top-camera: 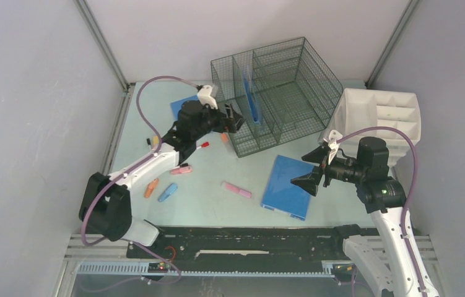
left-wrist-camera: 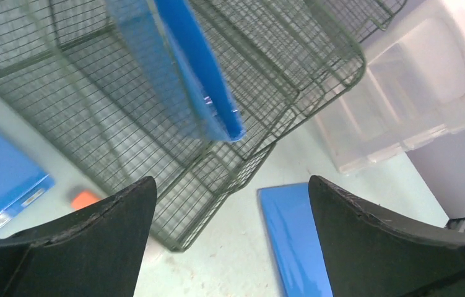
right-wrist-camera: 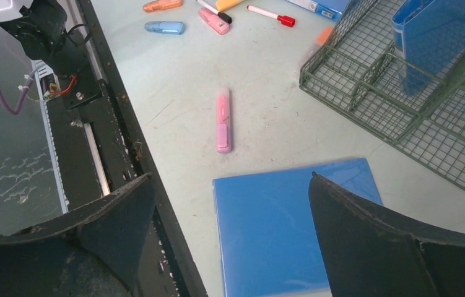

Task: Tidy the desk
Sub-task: Pick up the folder from the center of the board.

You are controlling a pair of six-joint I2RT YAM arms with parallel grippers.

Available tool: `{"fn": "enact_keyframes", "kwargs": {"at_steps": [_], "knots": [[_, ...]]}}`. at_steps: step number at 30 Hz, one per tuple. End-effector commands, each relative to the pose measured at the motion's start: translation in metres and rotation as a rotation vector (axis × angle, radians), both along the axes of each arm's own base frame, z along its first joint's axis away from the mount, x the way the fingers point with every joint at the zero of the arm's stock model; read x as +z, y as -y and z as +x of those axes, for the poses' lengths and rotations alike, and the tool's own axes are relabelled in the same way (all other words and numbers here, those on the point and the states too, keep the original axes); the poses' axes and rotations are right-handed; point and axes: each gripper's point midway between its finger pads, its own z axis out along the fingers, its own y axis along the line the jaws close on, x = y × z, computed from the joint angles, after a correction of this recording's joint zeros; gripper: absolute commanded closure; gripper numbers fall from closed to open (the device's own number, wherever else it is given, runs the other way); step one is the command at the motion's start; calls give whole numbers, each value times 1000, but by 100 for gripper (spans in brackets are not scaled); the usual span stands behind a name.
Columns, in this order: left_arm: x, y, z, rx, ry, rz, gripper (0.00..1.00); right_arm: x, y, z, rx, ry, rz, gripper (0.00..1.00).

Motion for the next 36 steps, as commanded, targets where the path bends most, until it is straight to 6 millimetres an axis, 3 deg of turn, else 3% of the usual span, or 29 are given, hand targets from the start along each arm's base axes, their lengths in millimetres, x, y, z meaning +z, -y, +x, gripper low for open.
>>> {"fn": "enact_keyframes", "kwargs": {"at_steps": [1, 9, 17, 25, 30, 36], "knots": [[20, -34, -14, -3, -17, -57, 0, 14, -2, -1, 28, 60, 4, 0], [-15, -110, 6, 246, -78, -47, 0, 11, -2, 1, 27, 53, 1, 0], [-54, -163, 28, 381, -155, -127, 0, 10, -2, 2, 26, 50, -2, 0], [-107, -218, 67, 589, -305, -152, 1, 8, -2, 3, 26, 43, -3, 0], [-135, -229, 93, 627, -382, -141, 2, 7, -2, 4, 23, 37, -5, 0], [-157, -238, 102, 680, -440, -102, 4, 6, -2, 5, 24, 37, -7, 0]]}}
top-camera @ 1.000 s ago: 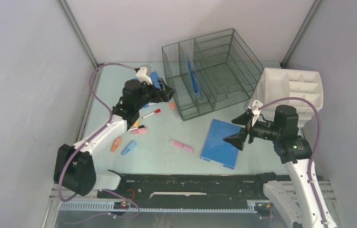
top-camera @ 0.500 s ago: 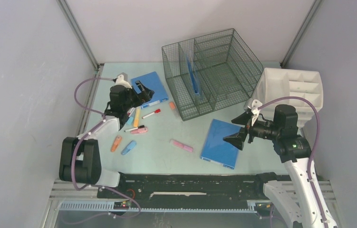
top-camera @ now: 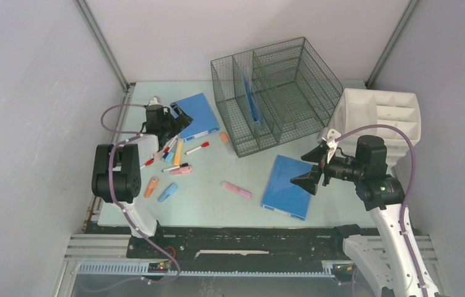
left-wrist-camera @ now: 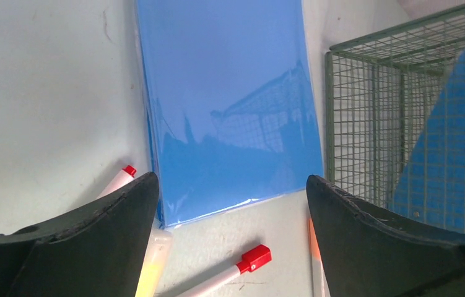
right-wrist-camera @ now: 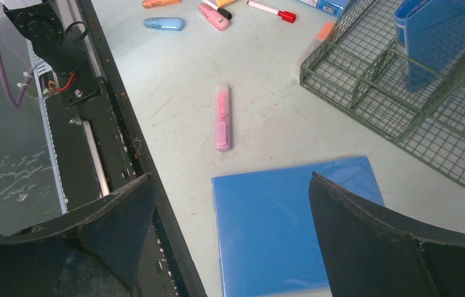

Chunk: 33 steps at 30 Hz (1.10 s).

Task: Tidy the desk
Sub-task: Pick up the folder from the center of the board.

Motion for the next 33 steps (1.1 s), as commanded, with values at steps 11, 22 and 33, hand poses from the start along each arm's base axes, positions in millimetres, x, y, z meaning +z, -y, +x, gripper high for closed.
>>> {"fn": "enact_keyframes", "kwargs": {"at_steps": [11, 22, 33], "knots": [[-23, -8, 20, 34, -117, 12, 15, 9, -3, 1, 22, 41, 0, 0], [-28, 7, 23, -20, -135, -52, 37, 10, -2, 1, 20, 48, -1, 0], [-4, 18, 30, -65, 10, -255, 59, 12, -2, 1, 16, 56, -2, 0]]}}
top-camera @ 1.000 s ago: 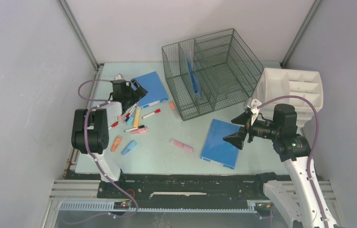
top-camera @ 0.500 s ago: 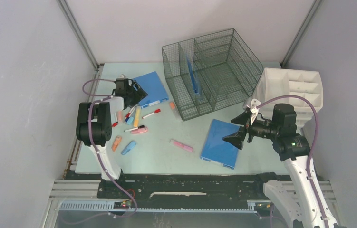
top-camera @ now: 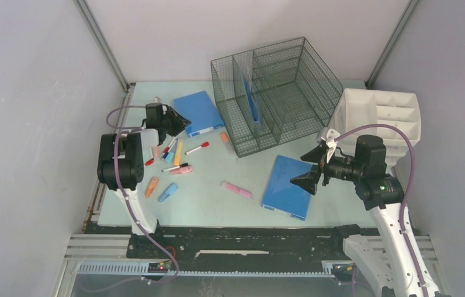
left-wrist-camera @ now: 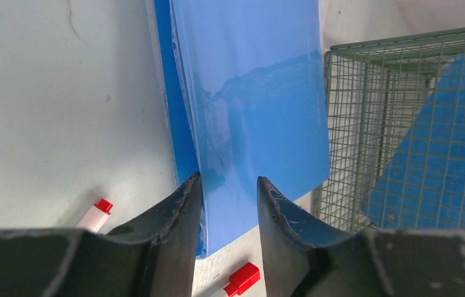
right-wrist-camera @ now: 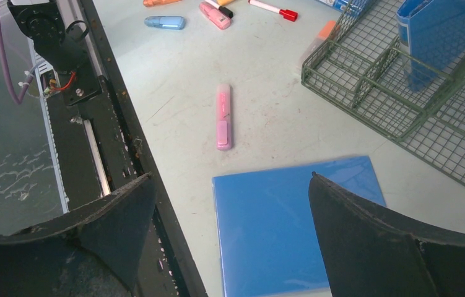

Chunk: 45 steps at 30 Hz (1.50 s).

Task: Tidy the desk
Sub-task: Pick up the folder from the center of the board.

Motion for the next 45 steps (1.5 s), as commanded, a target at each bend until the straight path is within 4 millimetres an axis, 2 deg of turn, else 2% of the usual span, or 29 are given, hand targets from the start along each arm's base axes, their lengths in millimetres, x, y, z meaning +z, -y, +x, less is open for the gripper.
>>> {"fn": "enact_keyframes", "kwargs": {"at_steps": [1, 12, 15, 20, 23, 24, 29, 34, 39, 45], "knots": [[25, 9, 9, -8, 117, -144, 59, 13, -1, 0, 12, 62, 0, 0], [44, 25, 20, -28, 244, -327, 60, 14, -1, 0, 11, 67, 1, 0], [40, 27, 20, -32, 235, -333, 70, 14, -1, -1, 12, 67, 1, 0], [40, 27, 19, -41, 236, -330, 99, 14, -1, -1, 13, 68, 2, 0], [49, 20, 14, -31, 269, -296, 100, 14, -1, 0, 10, 68, 0, 0], [59, 16, 12, -24, 299, -283, 100, 13, -1, -1, 11, 66, 1, 0], [100, -1, -10, 20, 432, -237, 100, 14, -1, -1, 13, 68, 2, 0], [140, -5, -43, 47, 570, -223, 100, 14, -1, -1, 12, 71, 0, 0], [164, -3, -83, 70, 648, -245, 100, 13, -3, -6, 51, 84, -1, 0], [184, 6, -132, 64, 691, -282, 100, 10, -9, -24, 165, 108, 7, 0]]}}
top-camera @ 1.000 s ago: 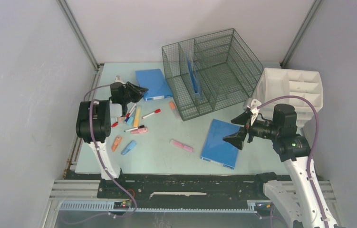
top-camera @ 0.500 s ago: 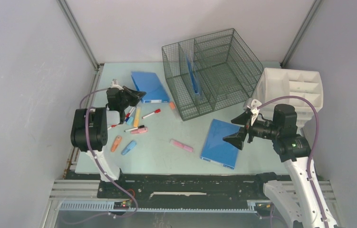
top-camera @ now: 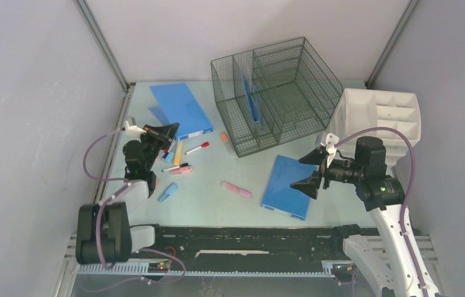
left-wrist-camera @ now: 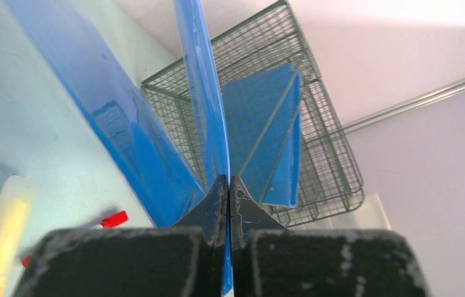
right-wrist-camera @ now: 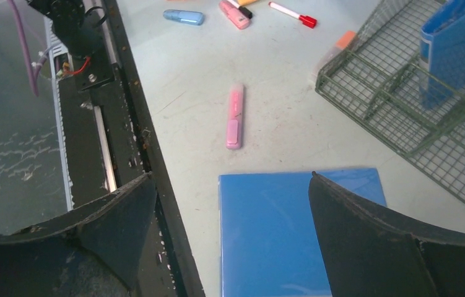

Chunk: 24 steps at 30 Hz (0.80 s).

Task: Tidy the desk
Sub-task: Pick up the folder from the center of the board.

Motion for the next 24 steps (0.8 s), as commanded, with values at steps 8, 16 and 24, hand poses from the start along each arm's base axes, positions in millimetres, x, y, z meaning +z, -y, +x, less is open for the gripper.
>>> {"fn": "enact_keyframes", "kwargs": {"at_steps": [8, 16, 24], "knots": [[59, 15, -85, 46, 116, -39, 100, -4, -15, -58, 398, 255, 34, 0], [71, 34, -125, -4, 30, -156, 100, 12, -19, -56, 511, 490, -122, 0], [107, 76, -155, -127, 23, -269, 100, 58, -46, -6, 371, 617, -298, 0]]}}
